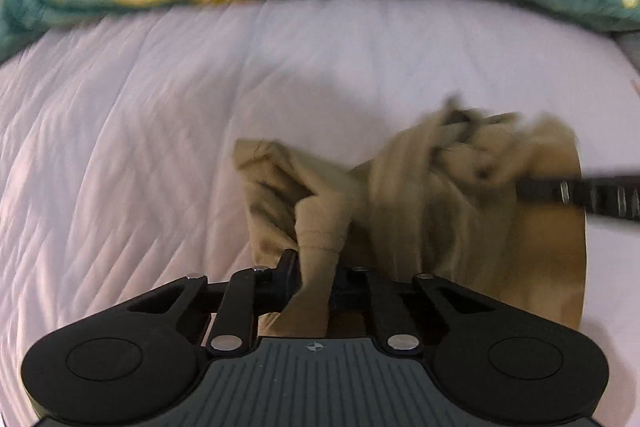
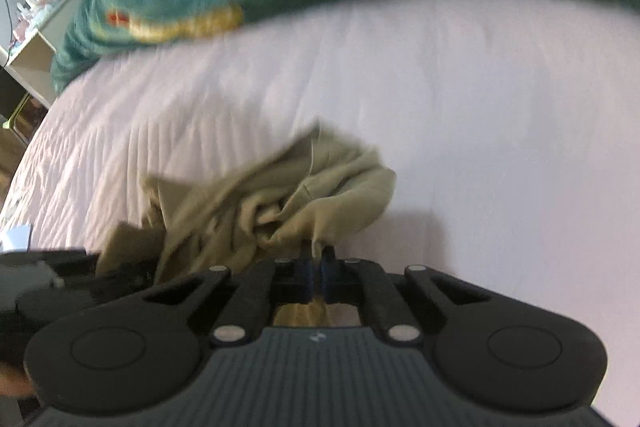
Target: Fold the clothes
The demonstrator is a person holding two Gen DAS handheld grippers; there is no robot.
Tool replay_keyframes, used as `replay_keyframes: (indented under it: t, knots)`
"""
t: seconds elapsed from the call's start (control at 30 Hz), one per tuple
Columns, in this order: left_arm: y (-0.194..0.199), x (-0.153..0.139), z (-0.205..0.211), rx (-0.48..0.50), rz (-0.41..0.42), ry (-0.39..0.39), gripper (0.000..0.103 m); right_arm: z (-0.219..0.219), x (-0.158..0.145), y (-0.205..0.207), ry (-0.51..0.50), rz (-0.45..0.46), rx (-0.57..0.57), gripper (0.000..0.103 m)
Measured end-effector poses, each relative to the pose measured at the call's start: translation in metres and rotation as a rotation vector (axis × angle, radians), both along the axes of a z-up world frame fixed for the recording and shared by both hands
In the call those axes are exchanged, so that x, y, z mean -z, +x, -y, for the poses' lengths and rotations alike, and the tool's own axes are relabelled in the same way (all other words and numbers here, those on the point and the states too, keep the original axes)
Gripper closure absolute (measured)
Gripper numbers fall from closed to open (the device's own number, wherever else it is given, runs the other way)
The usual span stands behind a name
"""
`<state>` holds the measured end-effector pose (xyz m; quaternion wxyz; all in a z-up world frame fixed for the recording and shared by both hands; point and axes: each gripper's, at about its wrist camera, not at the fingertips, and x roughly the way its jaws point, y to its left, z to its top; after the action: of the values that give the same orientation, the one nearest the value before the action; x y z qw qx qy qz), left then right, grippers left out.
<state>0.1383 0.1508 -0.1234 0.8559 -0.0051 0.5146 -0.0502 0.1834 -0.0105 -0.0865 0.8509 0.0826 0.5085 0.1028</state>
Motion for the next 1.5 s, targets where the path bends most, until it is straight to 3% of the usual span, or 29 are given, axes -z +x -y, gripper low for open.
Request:
replay_keyframes:
  t: [0.1,0.27,0.43,0.63,0.77,0.93,1.03,1.1,1.13,1.23,1.37,1.5]
  knots:
    - [0.026,-0.016,0.014,-0.026,0.048,-0.082,0.091,0.020,-0.021,0.028,-0.055,0.075,-0.002,0.100]
    - [0.042,-0.013,0.016,-0.060,-0.001,-0.081,0.090,0.045,-0.014,0.041,0.002,-0.002,-0.013,0.099]
    - [0.013,-0.021,-0.001,-0.020,0.021,-0.047,0.090,0.049,-0.007,0.008,0.149,0.005,0.030,0.099]
    - [-0.027,-0.047,-0.021,0.044,0.031,-0.212,0.090,0.033,-0.027,-0.031,0.276,0.003,-0.069,0.099]
    - [-0.066,-0.067,-0.024,0.114,0.011,-0.226,0.090,0.023,-0.045,-0.063,0.324,-0.018,-0.156,0.099]
    - [-0.122,-0.072,-0.031,0.091,-0.039,-0.169,0.088,0.012,-0.057,-0.112,0.345,-0.079,-0.242,0.099]
    - [-0.138,-0.081,-0.024,0.087,0.009,-0.006,0.081,0.011,-0.055,-0.135,0.306,-0.099,-0.248,0.099]
    - [-0.132,-0.085,-0.017,0.071,0.042,0.099,0.074,0.014,-0.051,-0.140,0.279,-0.105,-0.210,0.099]
    - [-0.123,-0.084,-0.016,0.067,0.045,0.116,0.068,0.016,-0.049,-0.140,0.270,-0.107,-0.188,0.099]
    - [-0.095,-0.082,-0.008,0.074,0.051,0.151,0.064,0.019,-0.051,-0.136,0.260,-0.113,-0.141,0.099]
    - [-0.058,-0.069,0.015,0.172,0.031,0.168,0.061,0.021,-0.055,-0.130,0.241,-0.113,-0.108,0.099]
    - [-0.030,-0.035,0.034,0.244,-0.047,0.202,0.060,0.020,-0.053,-0.122,0.233,-0.113,-0.069,0.099]
